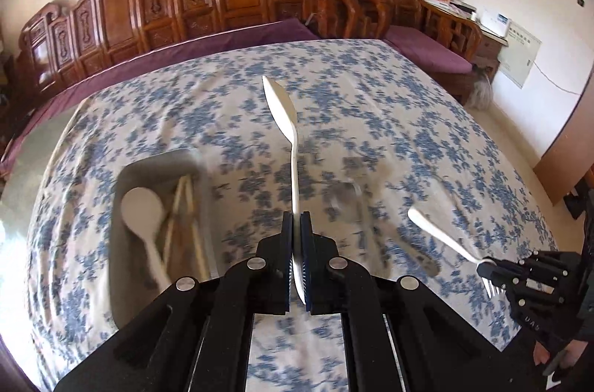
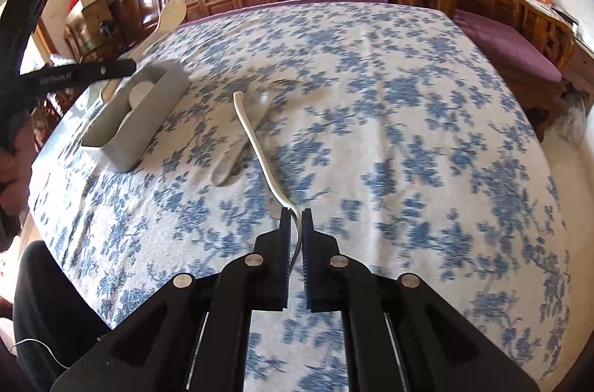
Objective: Organize utensils
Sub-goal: 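Lower the knife into the grey tray with the left tool while the right tool lowers the fork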
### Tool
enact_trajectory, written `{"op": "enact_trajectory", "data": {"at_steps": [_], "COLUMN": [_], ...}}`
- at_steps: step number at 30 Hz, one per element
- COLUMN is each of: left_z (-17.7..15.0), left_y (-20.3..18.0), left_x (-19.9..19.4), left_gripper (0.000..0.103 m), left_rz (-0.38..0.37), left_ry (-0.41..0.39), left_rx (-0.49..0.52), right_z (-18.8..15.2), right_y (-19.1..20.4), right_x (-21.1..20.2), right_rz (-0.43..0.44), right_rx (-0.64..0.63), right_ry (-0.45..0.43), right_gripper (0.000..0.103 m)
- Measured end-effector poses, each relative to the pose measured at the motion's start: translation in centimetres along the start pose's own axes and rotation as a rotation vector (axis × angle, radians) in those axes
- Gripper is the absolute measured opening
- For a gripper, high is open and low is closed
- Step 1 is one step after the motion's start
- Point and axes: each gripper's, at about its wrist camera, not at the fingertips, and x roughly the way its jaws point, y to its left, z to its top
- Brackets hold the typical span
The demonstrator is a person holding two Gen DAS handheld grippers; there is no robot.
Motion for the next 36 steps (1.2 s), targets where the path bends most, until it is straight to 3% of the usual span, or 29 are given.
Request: {"op": "enact_trajectory", "data": {"at_steps": [18,29,36], "left_z": [-2.6,-4.1,-4.2], "left_y": [10.4,12.8,13.3], "left_x": [2.7,5.3,3.7], "left_gripper": [0.003,0.003,0.009], "left_rz": [0.055,0.038,0.026], "left_ry": [0.066,0.094,0.047], "left_rx": [-0.111,-0.165,-0.158], "right_z": [2.6,3.8,6.5], "right_y": [5.6,7.9,10.7], "right_x": [3.1,4.2,3.7], "right_rz": [0.055,0.064,0.103], "right_rx": [-0.020,-0.023,-0.042], "right_ry": [0.023,0.034,0.001], "right_gripper": [0.007,0.007,0.007]}}
